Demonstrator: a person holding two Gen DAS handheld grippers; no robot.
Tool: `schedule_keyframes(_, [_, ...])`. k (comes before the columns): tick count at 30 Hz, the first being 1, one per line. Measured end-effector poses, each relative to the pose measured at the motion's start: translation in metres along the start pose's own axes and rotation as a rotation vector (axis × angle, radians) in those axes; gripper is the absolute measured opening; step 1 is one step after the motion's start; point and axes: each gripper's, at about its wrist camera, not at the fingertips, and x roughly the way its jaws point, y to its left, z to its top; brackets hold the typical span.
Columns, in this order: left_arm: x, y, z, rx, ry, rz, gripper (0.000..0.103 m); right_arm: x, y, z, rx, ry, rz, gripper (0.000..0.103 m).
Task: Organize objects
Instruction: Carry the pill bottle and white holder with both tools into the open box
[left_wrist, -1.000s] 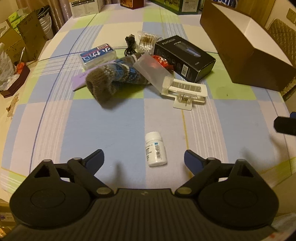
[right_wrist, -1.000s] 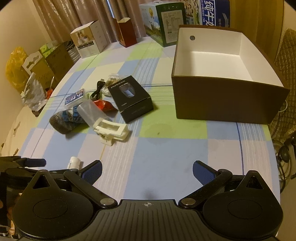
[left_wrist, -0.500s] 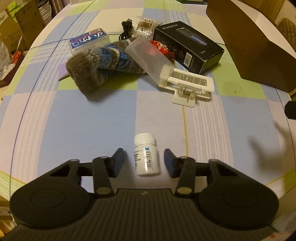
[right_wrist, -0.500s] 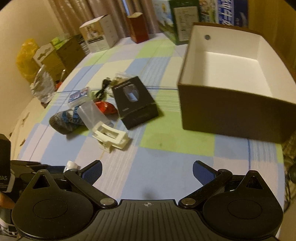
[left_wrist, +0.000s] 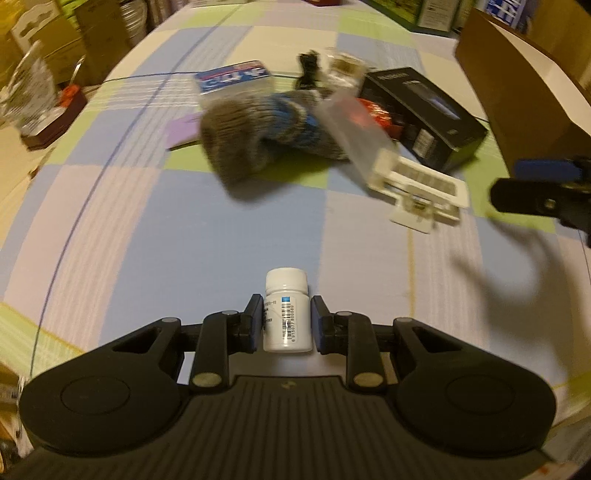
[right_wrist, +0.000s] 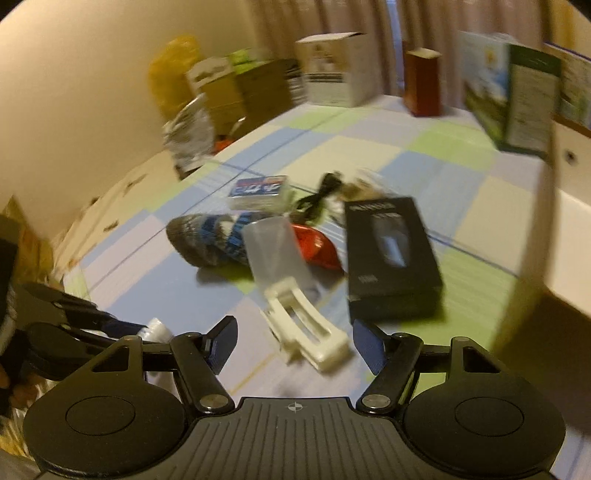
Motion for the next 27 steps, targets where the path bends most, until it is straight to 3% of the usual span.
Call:
schedule_keyframes(4, [-0.003,0.011,-0.002,-0.043,0.003,0.023,0.022,0.031,0.001,0.005,-0.067,0.052,0.054,0.068])
schedule_keyframes(9, [-0.005,0.018,-0.003,-0.07,0.004,0.038,0.022,0.055,0.006,-0.002,-0.126,0.093,0.009,0.066])
schedule_keyframes(10, [-0.006,0.019,-0.003,-0.072,0.004,0.039,0.022,0.057,0.007,-0.005,-0.133,0.093,-0.004,0.051])
schedule_keyframes(11, [-0.006,0.02,-0.003,-0.073,0.004,0.039,0.022,0.058,0.008,-0.008,-0.146,0.098,-0.013,0.042])
schedule_keyframes(13, [-0.005,0.02,-0.002,-0.074,0.007,0.037,0.022,0.054,0.009,-0.015,-0.16,0.108,-0.033,0.04])
schedule_keyframes(24, [-0.004,0.01,0.005,-0.028,-0.001,-0.021,0.022,0.009,0.004,-0.045,0.0,0.174,-0.067,0.043])
schedule_keyframes(26, [-0.004,0.006,0.006,-0.015,-0.004,-0.031,0.022,0.008,0.006,-0.045,0.006,0.153,-0.084,0.061])
schedule_keyframes(27, [-0.004,0.005,0.007,-0.009,-0.006,-0.036,0.022,0.008,0.007,-0.044,0.001,0.143,-0.101,0.062])
